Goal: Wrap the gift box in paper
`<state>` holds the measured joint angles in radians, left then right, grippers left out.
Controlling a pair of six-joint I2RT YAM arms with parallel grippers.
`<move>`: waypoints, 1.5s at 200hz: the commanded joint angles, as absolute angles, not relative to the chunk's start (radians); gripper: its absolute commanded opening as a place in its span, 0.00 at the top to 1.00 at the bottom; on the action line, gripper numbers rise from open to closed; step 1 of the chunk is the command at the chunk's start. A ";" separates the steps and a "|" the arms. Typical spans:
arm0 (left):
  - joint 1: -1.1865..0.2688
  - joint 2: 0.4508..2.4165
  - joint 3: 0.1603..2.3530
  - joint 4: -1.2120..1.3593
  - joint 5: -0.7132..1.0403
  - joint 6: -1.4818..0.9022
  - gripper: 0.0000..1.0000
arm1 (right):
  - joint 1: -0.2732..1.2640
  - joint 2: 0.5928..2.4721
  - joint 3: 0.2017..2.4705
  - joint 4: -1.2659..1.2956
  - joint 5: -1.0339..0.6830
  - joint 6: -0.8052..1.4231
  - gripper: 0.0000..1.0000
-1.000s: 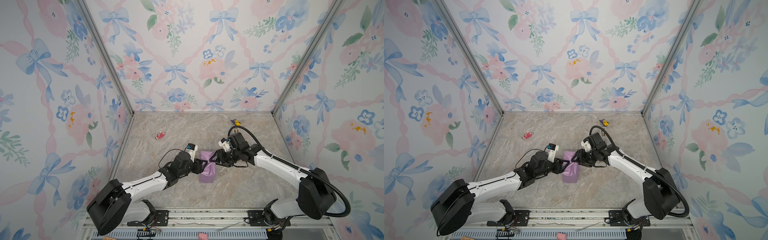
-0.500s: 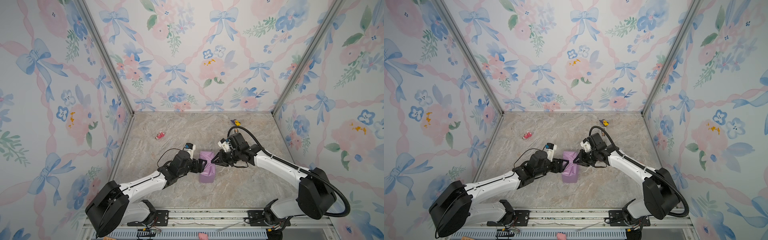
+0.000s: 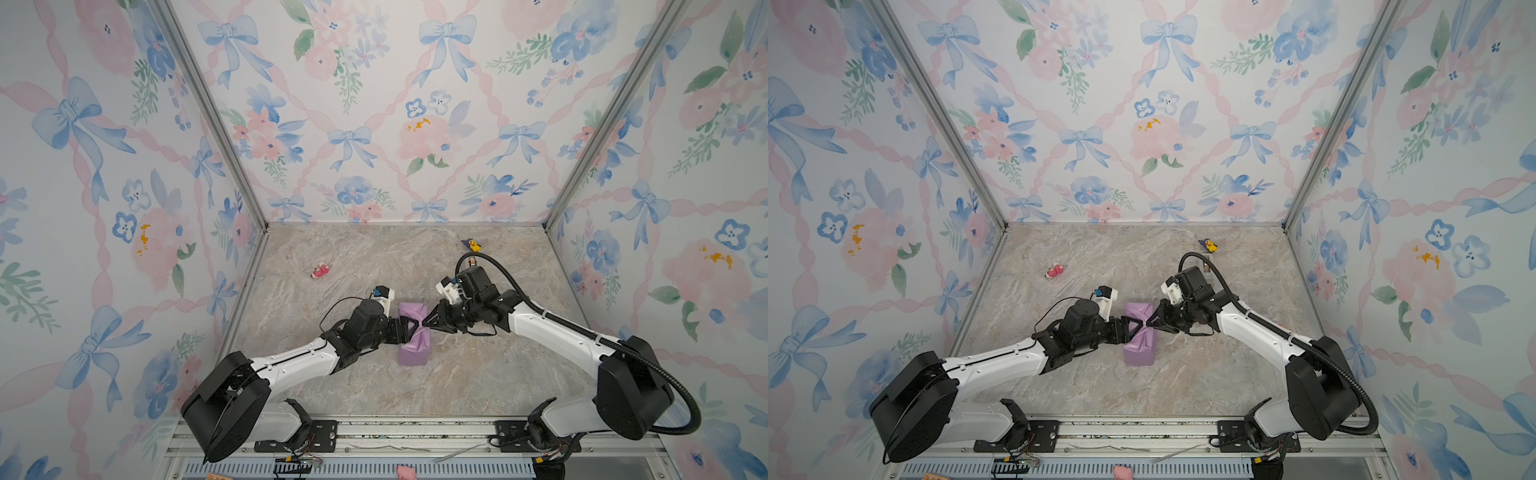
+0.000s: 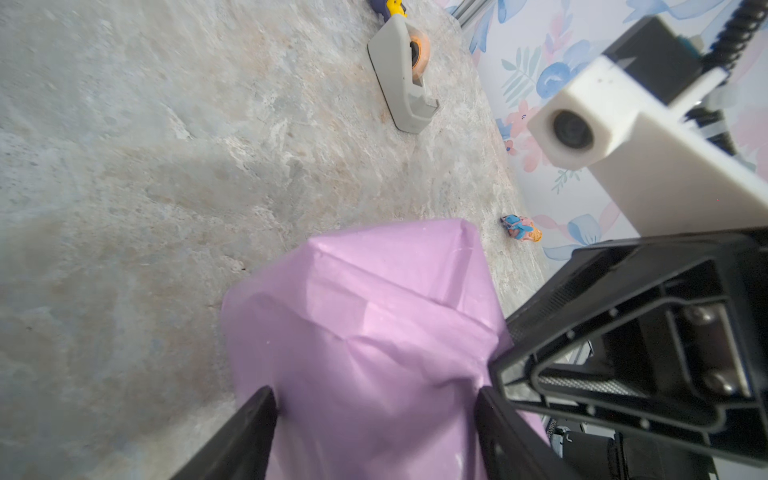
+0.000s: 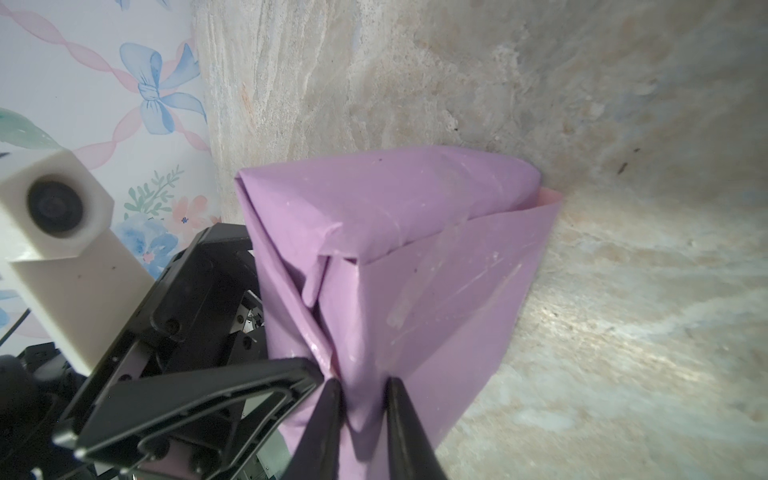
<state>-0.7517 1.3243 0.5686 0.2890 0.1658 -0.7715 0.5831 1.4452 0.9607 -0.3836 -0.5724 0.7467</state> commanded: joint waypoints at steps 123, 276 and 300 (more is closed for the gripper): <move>-0.744 1.358 0.517 0.056 0.043 -0.678 0.24 | 0.014 1.582 1.152 -0.483 -0.633 0.173 0.68; -0.735 1.357 0.527 0.057 0.004 -0.692 0.24 | -0.127 2.180 1.602 -0.570 -0.877 -0.015 0.67; -0.735 1.362 0.532 0.057 0.006 -0.691 0.24 | -0.126 2.200 1.621 -0.629 -0.873 -0.052 0.67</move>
